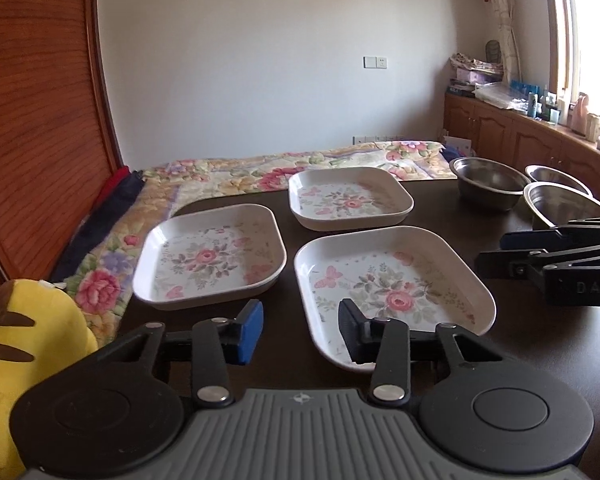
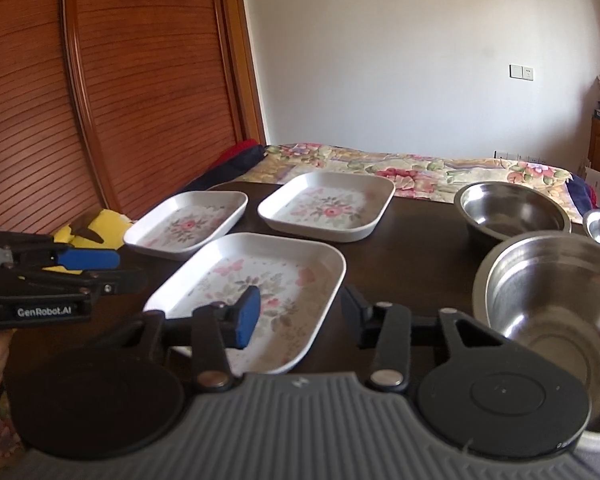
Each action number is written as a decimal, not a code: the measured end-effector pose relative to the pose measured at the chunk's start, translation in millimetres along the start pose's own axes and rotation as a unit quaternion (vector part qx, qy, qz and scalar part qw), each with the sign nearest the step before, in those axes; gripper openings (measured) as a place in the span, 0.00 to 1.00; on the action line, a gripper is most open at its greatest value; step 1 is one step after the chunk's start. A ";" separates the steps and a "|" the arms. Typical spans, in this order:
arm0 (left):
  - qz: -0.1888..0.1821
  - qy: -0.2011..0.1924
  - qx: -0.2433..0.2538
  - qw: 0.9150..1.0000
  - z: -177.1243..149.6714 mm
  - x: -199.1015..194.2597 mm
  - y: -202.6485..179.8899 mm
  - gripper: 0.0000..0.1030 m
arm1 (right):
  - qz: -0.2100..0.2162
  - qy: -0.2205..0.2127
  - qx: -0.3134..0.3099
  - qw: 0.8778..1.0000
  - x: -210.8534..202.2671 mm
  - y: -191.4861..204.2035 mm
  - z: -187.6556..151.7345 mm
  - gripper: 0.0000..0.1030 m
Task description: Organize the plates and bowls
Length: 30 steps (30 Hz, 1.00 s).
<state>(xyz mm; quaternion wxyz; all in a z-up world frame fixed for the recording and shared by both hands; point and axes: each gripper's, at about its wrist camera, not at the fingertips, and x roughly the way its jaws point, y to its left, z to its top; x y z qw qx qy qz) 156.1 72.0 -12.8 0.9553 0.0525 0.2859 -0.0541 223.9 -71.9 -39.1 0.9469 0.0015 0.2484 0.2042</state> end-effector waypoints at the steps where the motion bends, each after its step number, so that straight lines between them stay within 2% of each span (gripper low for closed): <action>1: -0.003 0.001 -0.003 1.000 0.8 2.2 1.2 0.42 | 0.002 0.003 0.001 1.000 1.9 -1.2 0.5 0.45; 6: -0.012 0.008 -0.015 1.000 3.7 12.7 5.2 0.42 | 0.010 0.025 -0.001 1.000 12.2 -4.0 -0.1 0.40; 8: -0.018 0.014 -0.015 1.000 4.3 18.1 6.5 0.39 | 0.012 0.031 -0.006 0.999 14.8 -2.4 -0.7 0.37; 12: -0.029 0.026 -0.023 0.999 4.2 27.4 9.4 0.34 | 0.008 0.039 -0.015 0.999 18.5 0.5 -2.2 0.35; 30: -0.043 0.055 -0.047 0.996 3.8 54.7 15.6 0.28 | -0.010 0.055 -0.030 0.998 40.4 -0.1 0.3 0.35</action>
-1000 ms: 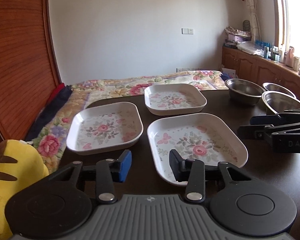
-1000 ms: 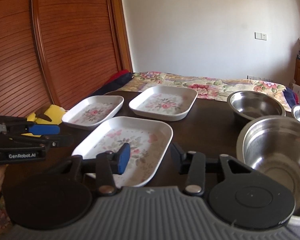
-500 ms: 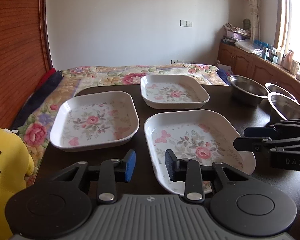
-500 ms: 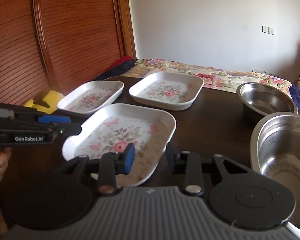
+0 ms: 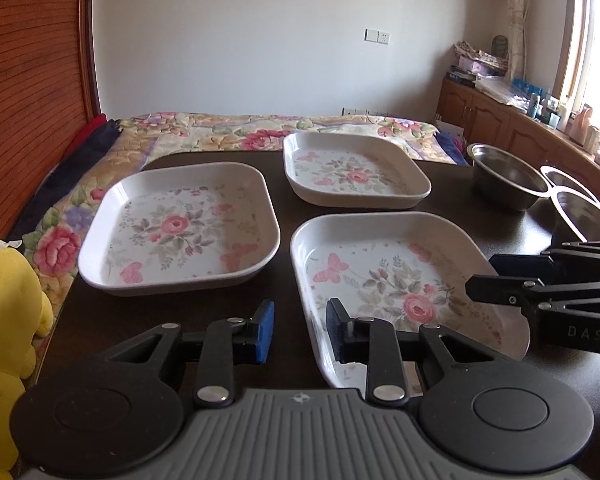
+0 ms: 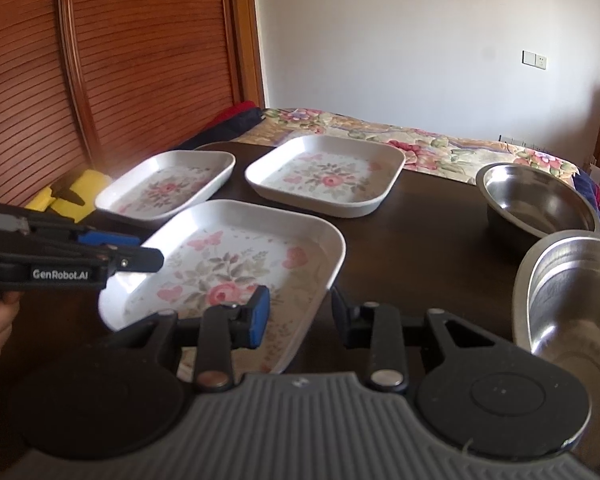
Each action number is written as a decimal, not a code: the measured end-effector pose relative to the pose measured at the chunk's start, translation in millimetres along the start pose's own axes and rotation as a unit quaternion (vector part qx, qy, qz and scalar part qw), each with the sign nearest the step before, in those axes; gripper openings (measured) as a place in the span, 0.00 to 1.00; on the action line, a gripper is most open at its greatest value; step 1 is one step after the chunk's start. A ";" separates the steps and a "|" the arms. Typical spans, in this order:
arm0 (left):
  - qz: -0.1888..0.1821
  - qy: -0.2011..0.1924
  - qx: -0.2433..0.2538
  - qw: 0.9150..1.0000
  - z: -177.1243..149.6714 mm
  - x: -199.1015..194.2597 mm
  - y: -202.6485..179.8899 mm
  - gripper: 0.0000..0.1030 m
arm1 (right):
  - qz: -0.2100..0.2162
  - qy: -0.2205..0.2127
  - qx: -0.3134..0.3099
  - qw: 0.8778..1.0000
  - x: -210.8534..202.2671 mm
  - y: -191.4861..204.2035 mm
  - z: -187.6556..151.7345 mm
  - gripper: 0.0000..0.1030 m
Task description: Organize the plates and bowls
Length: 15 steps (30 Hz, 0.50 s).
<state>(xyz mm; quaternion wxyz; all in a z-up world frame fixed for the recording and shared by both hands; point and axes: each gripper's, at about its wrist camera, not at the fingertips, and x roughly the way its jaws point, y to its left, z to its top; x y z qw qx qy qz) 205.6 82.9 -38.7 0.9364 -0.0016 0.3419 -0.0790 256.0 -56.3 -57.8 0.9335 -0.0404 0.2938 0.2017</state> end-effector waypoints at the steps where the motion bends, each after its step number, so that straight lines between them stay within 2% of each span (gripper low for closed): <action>1: -0.002 0.001 0.001 1.000 -0.6 0.6 -0.5 0.28 | 0.001 0.001 0.000 1.000 0.7 -0.4 -0.2 0.35; 6: -0.008 0.001 0.001 1.000 -1.4 2.8 -2.0 0.26 | 0.002 0.008 0.010 1.000 5.4 -3.5 0.2 0.28; 9: -0.015 0.000 0.000 1.000 -1.5 3.0 -2.7 0.19 | 0.010 0.012 0.022 1.000 8.3 -6.5 -0.7 0.24; 15: -0.021 -0.003 -0.011 1.000 -1.9 3.5 -0.4 0.15 | 0.013 0.009 0.031 0.999 8.8 -8.2 -3.1 0.23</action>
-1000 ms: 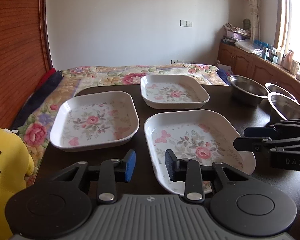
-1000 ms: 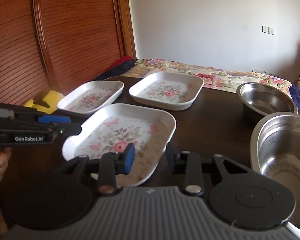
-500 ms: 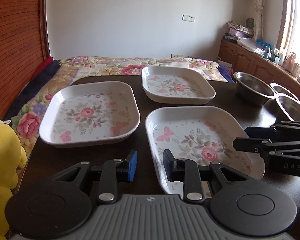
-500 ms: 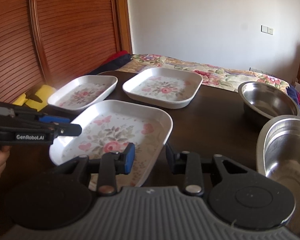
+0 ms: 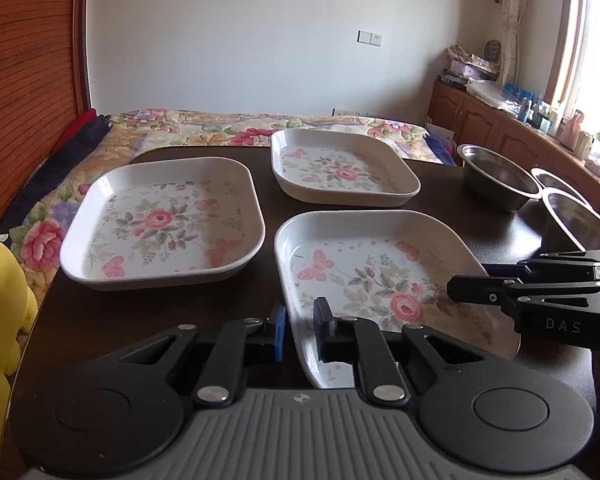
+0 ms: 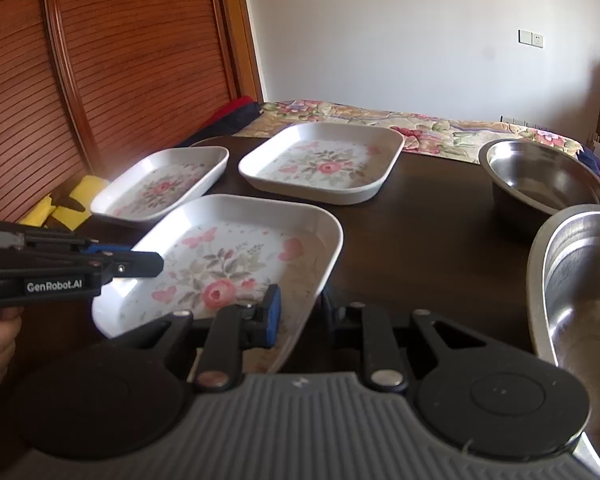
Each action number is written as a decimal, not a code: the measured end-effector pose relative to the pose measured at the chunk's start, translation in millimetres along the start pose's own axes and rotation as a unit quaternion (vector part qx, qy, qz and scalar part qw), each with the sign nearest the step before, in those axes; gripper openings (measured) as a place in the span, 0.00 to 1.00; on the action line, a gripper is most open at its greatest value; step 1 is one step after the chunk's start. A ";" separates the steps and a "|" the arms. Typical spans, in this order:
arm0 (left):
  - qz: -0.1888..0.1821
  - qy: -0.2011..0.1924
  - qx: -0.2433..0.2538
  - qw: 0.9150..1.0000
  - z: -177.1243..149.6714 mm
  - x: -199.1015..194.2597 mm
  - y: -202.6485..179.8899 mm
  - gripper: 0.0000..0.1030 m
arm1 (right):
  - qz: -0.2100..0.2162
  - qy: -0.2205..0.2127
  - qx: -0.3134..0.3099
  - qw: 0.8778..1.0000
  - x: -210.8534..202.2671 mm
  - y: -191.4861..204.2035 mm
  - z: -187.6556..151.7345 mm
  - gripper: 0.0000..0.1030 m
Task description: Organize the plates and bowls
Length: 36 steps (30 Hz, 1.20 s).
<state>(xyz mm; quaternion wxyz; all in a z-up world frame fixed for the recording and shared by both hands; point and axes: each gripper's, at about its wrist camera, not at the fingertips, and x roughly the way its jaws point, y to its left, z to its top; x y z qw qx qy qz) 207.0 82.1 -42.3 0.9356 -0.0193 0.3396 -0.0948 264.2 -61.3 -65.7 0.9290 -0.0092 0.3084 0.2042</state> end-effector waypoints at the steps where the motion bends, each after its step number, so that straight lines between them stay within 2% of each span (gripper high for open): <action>1: -0.001 0.000 -0.004 1.000 -0.2 -0.2 0.6 0.15 | 0.001 -0.001 0.003 1.000 0.1 -0.5 -0.2 0.23; 6: -0.009 0.003 -0.020 1.000 -2.8 -6.4 2.7 0.14 | 0.022 -0.004 0.030 0.999 -4.2 -6.4 -0.8 0.23; 12: -0.011 -0.001 -0.037 0.999 -10.0 -19.0 4.7 0.14 | 0.037 -0.013 0.027 0.999 -15.4 -1.2 -4.7 0.22; 22: -0.018 -0.013 -0.030 0.999 -18.2 -47.6 -2.1 0.14 | 0.049 -0.019 0.043 0.998 -32.8 -0.3 -10.3 0.18; 30: -0.011 -0.019 -0.031 0.999 -35.6 -74.9 -2.8 0.14 | 0.060 -0.018 0.034 0.997 -51.6 17.9 -26.3 0.18; 36: -0.005 -0.010 -0.030 1.000 -51.9 -83.2 1.1 0.14 | 0.071 -0.006 0.031 0.997 -56.4 28.0 -40.8 0.18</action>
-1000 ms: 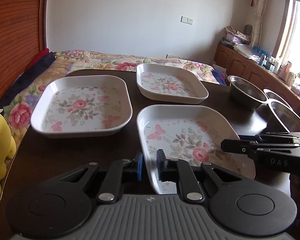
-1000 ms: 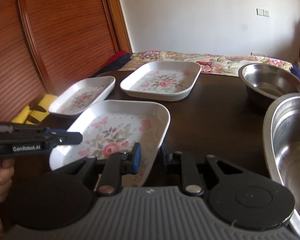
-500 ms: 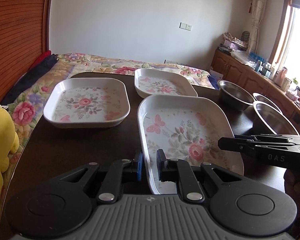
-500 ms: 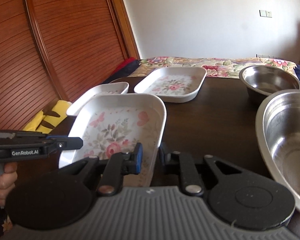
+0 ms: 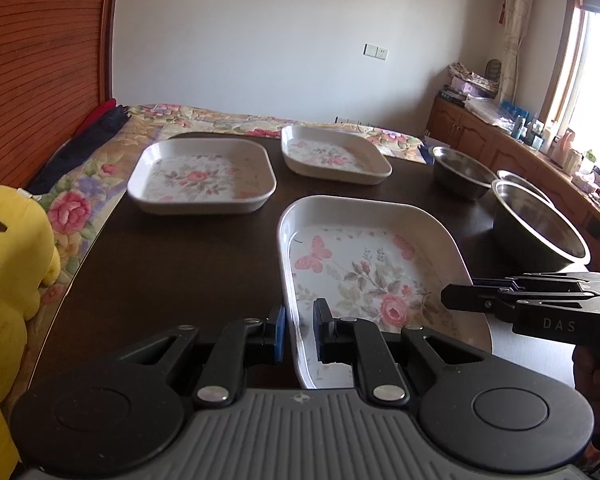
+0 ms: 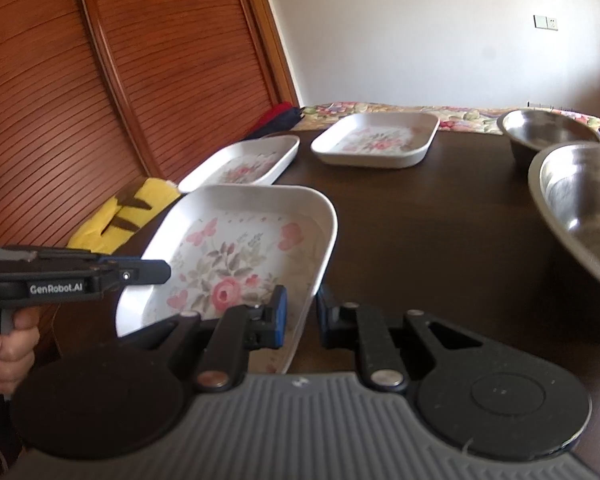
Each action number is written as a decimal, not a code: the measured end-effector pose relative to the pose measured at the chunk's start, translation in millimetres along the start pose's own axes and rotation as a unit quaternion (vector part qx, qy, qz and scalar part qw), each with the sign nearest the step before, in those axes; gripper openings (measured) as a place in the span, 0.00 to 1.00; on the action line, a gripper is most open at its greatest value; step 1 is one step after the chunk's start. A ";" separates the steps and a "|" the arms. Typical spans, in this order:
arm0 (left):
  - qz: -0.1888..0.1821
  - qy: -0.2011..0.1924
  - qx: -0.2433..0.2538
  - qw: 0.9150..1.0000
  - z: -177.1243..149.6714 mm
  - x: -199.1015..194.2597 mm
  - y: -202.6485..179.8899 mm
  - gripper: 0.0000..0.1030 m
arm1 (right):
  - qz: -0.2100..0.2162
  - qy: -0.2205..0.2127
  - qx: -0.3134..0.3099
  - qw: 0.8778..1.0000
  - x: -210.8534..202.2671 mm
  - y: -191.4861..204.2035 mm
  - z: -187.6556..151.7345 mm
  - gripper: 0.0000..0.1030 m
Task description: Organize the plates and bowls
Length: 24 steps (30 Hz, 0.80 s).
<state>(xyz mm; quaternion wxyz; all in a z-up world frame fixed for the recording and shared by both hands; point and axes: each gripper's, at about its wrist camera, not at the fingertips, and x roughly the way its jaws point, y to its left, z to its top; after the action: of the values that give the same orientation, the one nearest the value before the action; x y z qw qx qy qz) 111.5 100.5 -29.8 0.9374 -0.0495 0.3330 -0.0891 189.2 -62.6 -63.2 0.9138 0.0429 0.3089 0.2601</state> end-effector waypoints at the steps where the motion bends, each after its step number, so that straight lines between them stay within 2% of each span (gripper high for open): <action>1: 0.001 0.001 0.000 1.000 -2.1 -0.8 0.7 0.14 | 0.001 0.002 0.000 1.000 -0.1 0.7 -2.0 0.18; 10: 0.004 0.014 0.001 1.000 -7.3 5.6 1.6 0.14 | 0.000 0.014 0.005 1.000 -3.0 1.2 -10.8 0.18; 24: 0.004 0.013 0.000 1.000 -7.2 11.5 2.3 0.15 | -0.014 0.000 0.001 1.000 -9.4 3.5 -12.7 0.19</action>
<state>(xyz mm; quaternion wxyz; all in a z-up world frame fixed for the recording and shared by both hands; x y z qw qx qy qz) 116.0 100.2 -42.8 0.9334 -0.0471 0.3453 -0.0861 173.8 -65.3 -67.5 0.9174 0.0393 0.3094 0.2471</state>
